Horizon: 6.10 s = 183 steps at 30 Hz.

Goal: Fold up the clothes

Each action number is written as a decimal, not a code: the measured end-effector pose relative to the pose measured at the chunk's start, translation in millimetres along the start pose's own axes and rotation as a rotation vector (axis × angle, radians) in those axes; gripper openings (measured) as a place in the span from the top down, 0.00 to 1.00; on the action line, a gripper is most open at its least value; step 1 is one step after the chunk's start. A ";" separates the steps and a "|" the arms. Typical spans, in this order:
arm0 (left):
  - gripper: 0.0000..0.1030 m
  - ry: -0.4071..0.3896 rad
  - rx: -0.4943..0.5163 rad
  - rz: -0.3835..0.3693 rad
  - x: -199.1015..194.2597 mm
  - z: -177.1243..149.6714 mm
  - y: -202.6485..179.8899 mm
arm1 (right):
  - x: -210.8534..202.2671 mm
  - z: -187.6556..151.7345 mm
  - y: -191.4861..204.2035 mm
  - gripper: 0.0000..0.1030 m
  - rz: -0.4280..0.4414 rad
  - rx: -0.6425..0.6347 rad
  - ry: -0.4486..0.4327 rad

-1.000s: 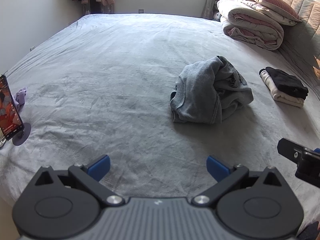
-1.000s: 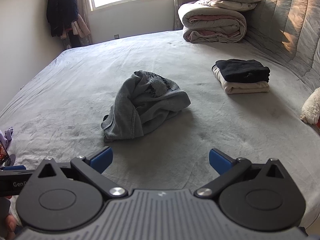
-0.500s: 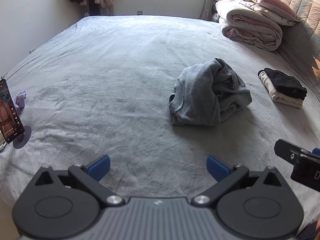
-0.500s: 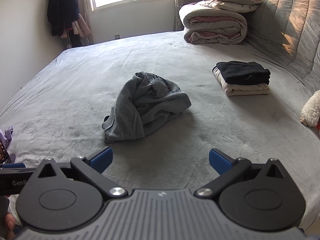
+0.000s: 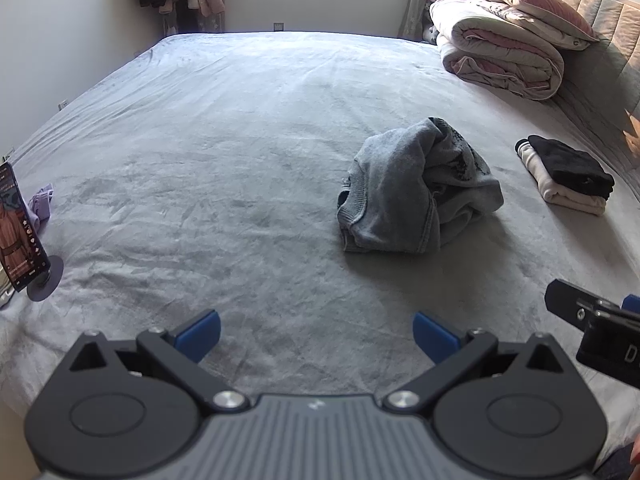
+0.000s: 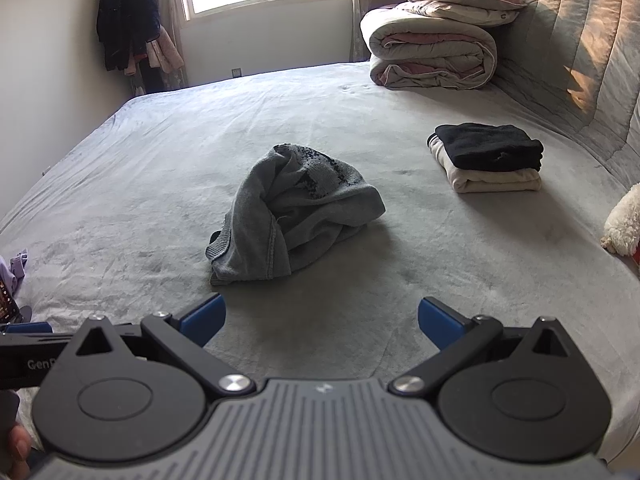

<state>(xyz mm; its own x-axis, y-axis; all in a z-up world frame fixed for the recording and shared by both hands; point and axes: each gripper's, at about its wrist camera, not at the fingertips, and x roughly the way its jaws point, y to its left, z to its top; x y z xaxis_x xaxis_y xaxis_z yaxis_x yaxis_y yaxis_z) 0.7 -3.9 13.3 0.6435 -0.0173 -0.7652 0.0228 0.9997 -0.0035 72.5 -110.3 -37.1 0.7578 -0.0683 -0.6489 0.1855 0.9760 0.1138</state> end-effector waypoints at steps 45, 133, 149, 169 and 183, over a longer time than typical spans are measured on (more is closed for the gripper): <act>0.00 0.023 0.013 0.022 21.0 6.5 -5.0 | 14.6 4.9 -1.6 0.00 0.007 -0.014 0.015; 0.01 0.173 0.013 -0.273 124.9 9.2 20.2 | 86.6 -0.9 -13.2 0.97 0.332 -0.102 0.259; 0.47 0.247 -0.387 -0.428 188.6 37.9 28.6 | 108.4 19.1 -43.6 0.41 0.237 -0.079 0.215; 0.95 0.052 -0.486 -0.377 187.7 51.8 27.0 | 178.7 17.6 -69.6 0.93 0.246 0.040 0.276; 0.95 -0.072 -0.350 -0.253 134.3 76.6 77.8 | 85.7 21.4 -60.1 0.94 0.351 -0.102 0.243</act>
<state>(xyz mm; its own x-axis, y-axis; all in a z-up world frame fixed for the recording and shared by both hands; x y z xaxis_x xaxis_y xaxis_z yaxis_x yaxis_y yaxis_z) 147.6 70.4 -40.4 0.7028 -0.2508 -0.6657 -0.0664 0.9086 -0.4123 139.7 -179.3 -83.4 0.5923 0.3101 -0.7437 -0.1291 0.9476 0.2923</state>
